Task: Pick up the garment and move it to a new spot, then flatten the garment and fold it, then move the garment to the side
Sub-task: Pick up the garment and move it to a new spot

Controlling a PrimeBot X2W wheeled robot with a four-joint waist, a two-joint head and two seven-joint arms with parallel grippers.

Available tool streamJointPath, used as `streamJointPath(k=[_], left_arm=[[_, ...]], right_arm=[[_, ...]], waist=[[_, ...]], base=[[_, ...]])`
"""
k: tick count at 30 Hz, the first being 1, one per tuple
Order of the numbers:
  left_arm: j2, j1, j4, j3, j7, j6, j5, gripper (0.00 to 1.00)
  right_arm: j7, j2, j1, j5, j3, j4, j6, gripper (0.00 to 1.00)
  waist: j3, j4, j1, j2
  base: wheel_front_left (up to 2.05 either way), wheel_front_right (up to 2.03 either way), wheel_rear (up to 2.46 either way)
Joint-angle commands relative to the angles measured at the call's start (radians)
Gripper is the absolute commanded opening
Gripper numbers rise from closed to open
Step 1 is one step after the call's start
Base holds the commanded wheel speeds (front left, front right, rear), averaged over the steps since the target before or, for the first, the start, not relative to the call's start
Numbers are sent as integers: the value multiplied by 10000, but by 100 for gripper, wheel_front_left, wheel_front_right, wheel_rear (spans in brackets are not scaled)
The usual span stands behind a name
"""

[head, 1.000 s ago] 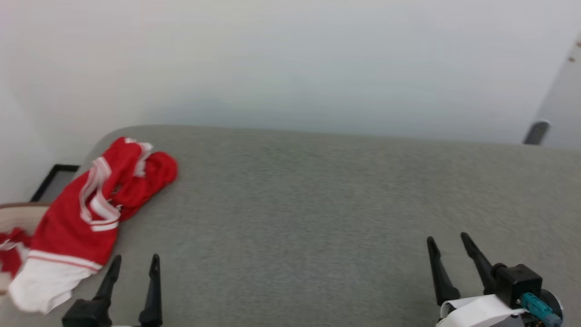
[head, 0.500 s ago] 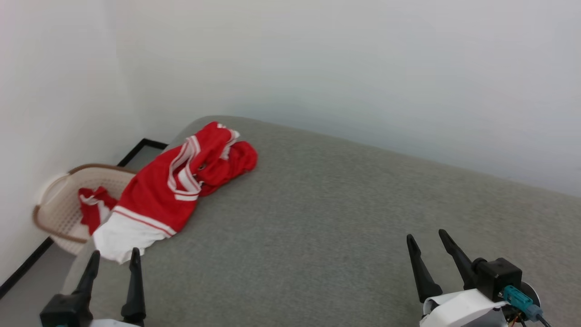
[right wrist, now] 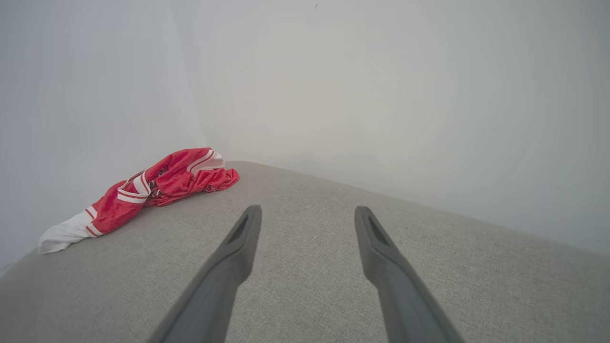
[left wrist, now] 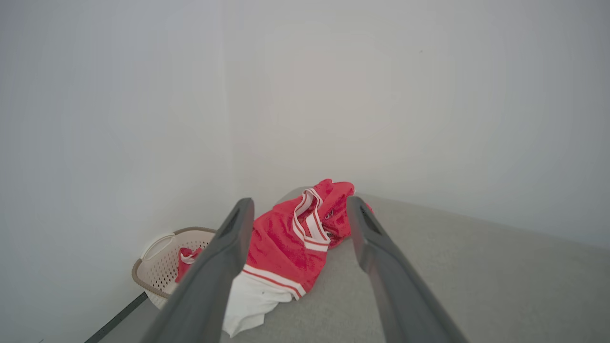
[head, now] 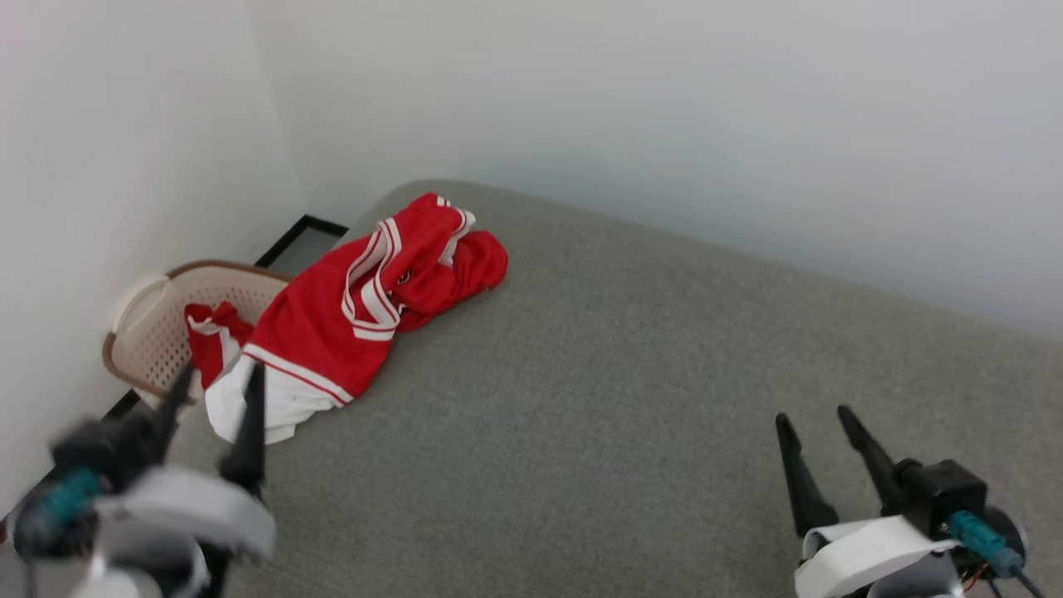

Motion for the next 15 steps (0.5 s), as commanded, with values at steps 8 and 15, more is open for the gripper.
streamJointPath(k=[8, 15], left_arm=[[507, -2936, 743, 436, 1180, -482, -1490, 100], [1147, -5219, 2547, 533, 2477, -798, -2754, 100]], right_arm=[[879, -601, -522, -539, -434, -1760, 3, 100], [1496, -941, -829, -702, -659, -3233, 3, 100]], waist=[[2595, -691, 0, -1], [4445, -1453, 0, -1]], base=[[0, 0, 0], [0, 0, 0]])
